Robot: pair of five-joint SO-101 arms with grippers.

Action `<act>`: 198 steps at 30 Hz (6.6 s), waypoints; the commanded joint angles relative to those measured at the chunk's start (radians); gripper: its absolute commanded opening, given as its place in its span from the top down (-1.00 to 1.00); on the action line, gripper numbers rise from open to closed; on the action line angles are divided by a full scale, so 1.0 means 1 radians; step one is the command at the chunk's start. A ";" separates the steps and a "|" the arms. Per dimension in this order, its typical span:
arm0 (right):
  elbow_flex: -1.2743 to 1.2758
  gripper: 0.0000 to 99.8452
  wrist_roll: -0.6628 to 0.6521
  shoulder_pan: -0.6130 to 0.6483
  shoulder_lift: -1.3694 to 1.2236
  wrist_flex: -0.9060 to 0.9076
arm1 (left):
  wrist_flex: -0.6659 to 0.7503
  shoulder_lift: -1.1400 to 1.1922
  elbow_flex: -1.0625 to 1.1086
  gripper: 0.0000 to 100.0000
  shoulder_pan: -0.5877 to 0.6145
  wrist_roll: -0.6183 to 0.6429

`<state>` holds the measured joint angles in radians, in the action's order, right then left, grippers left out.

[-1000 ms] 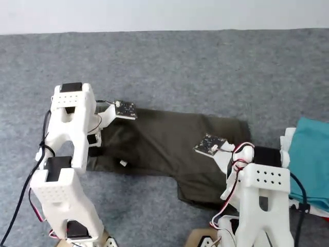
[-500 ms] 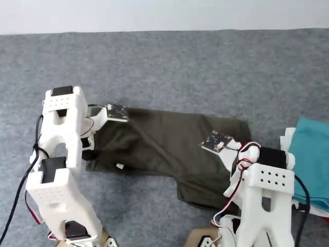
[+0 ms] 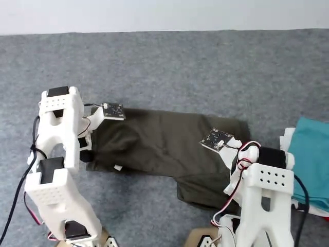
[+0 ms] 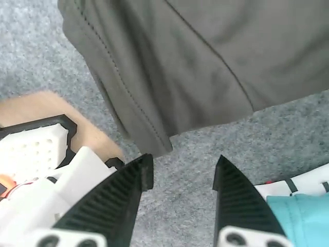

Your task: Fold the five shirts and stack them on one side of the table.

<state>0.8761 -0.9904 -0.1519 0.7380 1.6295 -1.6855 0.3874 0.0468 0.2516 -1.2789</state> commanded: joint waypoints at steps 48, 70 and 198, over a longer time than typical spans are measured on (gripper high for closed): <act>-0.012 0.61 0.273 -0.008 0.024 -0.157 | 0.086 -0.046 0.088 0.99 -0.186 0.436; -0.115 0.67 0.313 -0.010 0.025 -0.131 | -0.058 -0.095 -0.257 0.99 -0.137 0.440; -0.761 0.78 0.422 -0.446 0.282 0.163 | 0.018 0.451 -0.565 0.99 -1.277 0.855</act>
<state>0.1227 -0.5715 -0.5861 1.0188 1.7538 -1.6563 0.8339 -0.4856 -1.0265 -0.4365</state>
